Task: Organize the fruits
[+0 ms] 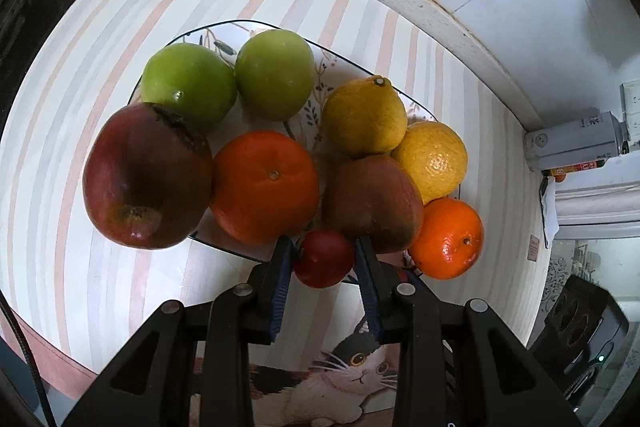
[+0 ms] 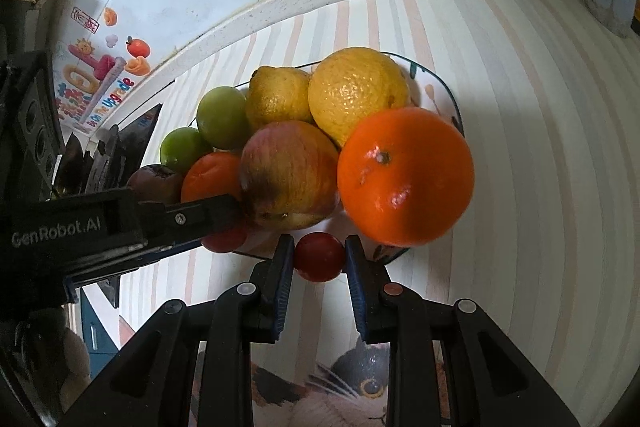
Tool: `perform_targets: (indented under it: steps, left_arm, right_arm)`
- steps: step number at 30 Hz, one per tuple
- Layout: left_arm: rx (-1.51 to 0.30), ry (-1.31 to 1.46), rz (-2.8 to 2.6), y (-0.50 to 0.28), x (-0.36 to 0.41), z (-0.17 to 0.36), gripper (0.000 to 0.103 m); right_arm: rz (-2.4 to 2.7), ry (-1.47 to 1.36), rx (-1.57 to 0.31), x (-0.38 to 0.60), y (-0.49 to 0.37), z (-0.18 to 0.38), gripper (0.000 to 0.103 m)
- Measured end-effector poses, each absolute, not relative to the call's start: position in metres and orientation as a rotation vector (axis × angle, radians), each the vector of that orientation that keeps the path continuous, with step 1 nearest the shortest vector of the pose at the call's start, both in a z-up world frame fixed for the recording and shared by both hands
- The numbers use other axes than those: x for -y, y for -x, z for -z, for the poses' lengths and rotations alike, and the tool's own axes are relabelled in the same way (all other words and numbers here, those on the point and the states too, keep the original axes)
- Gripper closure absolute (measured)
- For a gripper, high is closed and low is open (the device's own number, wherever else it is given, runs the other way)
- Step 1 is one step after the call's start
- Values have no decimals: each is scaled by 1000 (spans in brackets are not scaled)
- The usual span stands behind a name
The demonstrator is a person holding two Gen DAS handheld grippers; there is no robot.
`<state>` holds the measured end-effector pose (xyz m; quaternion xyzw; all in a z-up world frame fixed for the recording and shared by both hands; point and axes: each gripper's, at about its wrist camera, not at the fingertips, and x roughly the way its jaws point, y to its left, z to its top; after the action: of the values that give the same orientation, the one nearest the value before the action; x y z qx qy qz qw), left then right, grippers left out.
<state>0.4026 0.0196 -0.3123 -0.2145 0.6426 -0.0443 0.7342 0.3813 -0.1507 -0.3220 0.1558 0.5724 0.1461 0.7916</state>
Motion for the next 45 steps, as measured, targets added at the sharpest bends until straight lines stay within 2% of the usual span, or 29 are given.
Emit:
perform_targets:
  steps: [3,7,11,17,18,19,21,23,25,31,45]
  left_arm:
    - [-1407,458,98,-402,-18,312,73]
    - [-1413,480,99,-403,-21,312,73]
    - [-1423,486,95,-404,-22,311,73]
    - [-1413,455,75,-401,-23,302,71]
    - [-1413,444,67,-400,-23,300,71]
    - [-1408,420,55,-399,-23,296,71]
    - [-1392,362,32,-394,-23,288,67]
    - [-1371,273,-14,-388,-22,279,51]
    - [-1348,181,-52,-380,-22,270,28]
    - [-1296,62,-108,-357,-30,253,7]
    - [-1158,55,-89,-310,-45,193,7]
  right_arm:
    - [-308,-327,-1241,147,-385,323,72]
    - [-312,-319,-1232,145,-384,319,56]
    - [-314,-300,-1222,141,-379,313,44]
    - [-297,-307,-1221,147,-369,301,42]
    - [-293,-304,-1226,149,-367,298,36]
    - [-274,-290,-1234,150,-364,295,23]
    - [-254,-263,-1240,153,-359,286,10]
    - [-209,-201,-1251,155,-354,277,9]
    - [-193,-181,-1252,160,-349,268,9]
    - [-151,-136,-1221,172,-340,241,5]
    - [-99,-107,-1113,165,-293,169,5]
